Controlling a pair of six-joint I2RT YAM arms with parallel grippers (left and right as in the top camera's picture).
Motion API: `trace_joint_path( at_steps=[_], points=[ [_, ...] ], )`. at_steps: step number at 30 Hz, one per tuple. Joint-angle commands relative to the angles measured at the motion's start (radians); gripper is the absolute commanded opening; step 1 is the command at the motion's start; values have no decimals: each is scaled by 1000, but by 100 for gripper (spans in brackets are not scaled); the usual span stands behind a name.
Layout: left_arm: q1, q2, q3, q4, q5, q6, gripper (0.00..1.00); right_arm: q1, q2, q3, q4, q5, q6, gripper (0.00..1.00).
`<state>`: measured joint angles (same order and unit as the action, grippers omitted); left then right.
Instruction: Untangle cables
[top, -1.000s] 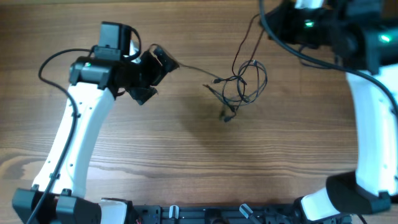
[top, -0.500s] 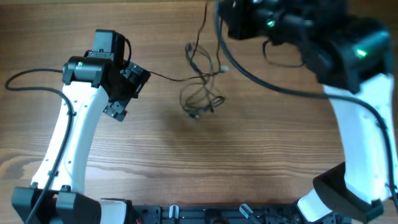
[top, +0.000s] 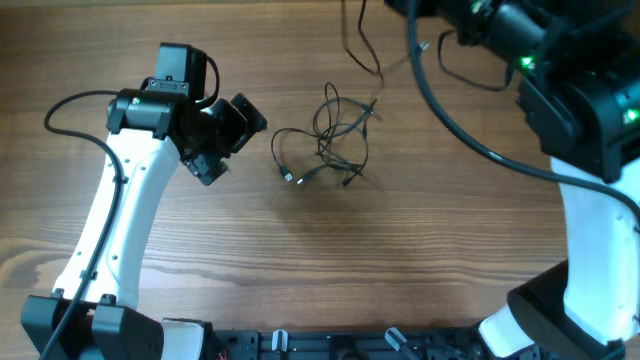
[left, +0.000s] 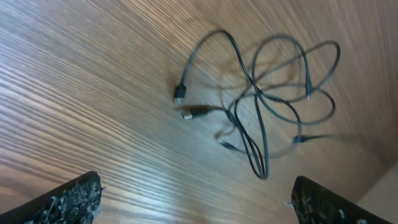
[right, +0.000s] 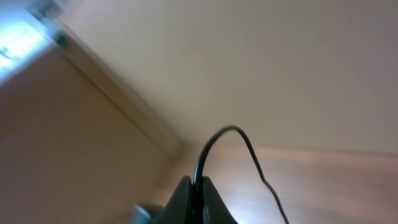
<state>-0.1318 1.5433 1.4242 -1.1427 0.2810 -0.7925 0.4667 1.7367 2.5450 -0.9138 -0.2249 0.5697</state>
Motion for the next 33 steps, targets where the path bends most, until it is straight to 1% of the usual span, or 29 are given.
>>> trace_joint_path(
  at_steps=[1, 3, 4, 6, 7, 9, 10, 12, 14, 15, 17, 19, 20, 21, 22, 23, 25, 27, 28, 31, 33],
  points=[
    [-2, 8, 0, 3, 63, 75, 100, -1, -105, 15, 178, -43, 147, 5],
    [-2, 8, 0, 2, 63, 75, 100, -1, -135, 15, 304, -39, 148, 5],
    [-2, 8, 0, 2, 63, 75, 100, -1, -145, 15, 326, -38, 148, 5],
    [-6, 8, 0, 3, 63, 83, 100, -1, -157, 15, 314, -35, 135, 4],
    [-12, 8, 0, 5, 63, 86, 100, 0, -156, 15, 285, -35, 135, 5],
    [-44, 7, 0, 38, 63, 135, 100, -1, -120, 15, 134, -35, 117, 5],
    [-50, 7, 0, 49, 63, 139, 100, -1, -95, 15, 74, -35, 107, 5],
    [-31, 7, 4, 79, 63, 114, 100, 0, -42, 15, -37, -57, 110, 4],
    [41, -2, 13, 71, 90, 47, 100, 0, 4, 15, -107, -155, 93, 4],
    [74, -11, 14, 70, 156, 48, 100, 0, 24, 15, -119, -222, 71, 4],
    [154, -36, 14, 82, 352, 48, 100, 0, 66, 15, -151, -357, 60, 4],
    [221, -63, 14, 85, 507, 48, 100, 0, 99, 14, -189, -433, 58, 4],
    [243, -74, 14, 85, 577, 48, 100, 0, 119, 14, -217, -440, 55, 5],
    [254, -83, 14, 85, 636, 48, 100, 7, 136, 14, -243, -443, 20, 5],
    [256, -90, 14, 85, 682, 27, 100, 18, 150, 14, -275, -442, -19, 4],
    [254, -92, 14, 78, 716, -29, 98, 37, 171, 14, -307, -442, -50, 4],
    [252, -92, 14, 73, 880, -101, 96, 66, 192, 14, -323, -431, -72, 4],
    [252, -92, 14, 74, 1117, -161, 98, 99, 207, 12, -342, -351, -70, 4],
    [252, -92, 14, 77, 1170, -168, 99, 113, 211, 12, -351, -304, -69, 5],
    [253, -92, 14, 93, 1176, -204, 100, 145, 222, 12, -386, -191, -69, 4],
    [253, -92, 14, 95, 1176, -292, 100, 164, 225, -2, -405, -131, -69, 4]
  ],
)
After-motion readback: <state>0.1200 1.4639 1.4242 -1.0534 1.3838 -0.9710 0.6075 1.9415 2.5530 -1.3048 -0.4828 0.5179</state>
